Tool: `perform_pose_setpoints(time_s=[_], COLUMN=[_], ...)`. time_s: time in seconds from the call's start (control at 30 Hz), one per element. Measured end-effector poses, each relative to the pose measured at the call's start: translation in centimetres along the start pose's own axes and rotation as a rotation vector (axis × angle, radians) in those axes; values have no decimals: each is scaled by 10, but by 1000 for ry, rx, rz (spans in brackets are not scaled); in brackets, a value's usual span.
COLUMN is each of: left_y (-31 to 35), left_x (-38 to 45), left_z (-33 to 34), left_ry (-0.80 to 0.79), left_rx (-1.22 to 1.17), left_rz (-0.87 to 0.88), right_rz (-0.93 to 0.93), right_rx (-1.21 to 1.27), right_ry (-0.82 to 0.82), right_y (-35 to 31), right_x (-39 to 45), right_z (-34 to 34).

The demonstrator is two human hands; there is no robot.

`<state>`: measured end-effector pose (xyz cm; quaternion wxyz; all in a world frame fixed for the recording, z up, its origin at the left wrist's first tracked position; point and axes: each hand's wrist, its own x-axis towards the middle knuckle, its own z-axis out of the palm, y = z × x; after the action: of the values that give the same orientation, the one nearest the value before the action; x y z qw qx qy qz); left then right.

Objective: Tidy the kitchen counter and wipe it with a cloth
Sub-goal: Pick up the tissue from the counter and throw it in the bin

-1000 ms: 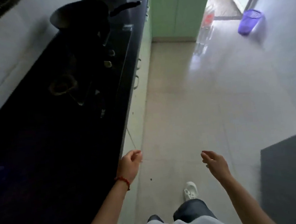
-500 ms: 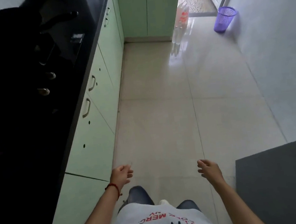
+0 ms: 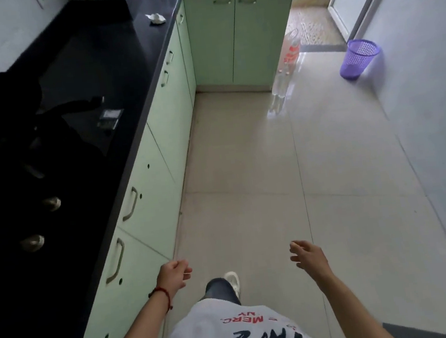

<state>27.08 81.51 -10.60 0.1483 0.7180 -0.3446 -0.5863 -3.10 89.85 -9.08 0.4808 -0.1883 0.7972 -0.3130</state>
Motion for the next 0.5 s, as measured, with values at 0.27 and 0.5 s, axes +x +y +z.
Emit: perform_pose_setpoints(time_s=[0.27,0.5], left_y=[189,307], left_x=[97,192], left_z=[55,102], left_ry=[-81,-48], left_rx=[44,-7], left_rz=[120,123], right_rz=[62,99], right_rx=[45,52], right_ry=[52,79], right_y=[-72,-139], right_x=[99,219], right_z=[-27,-68])
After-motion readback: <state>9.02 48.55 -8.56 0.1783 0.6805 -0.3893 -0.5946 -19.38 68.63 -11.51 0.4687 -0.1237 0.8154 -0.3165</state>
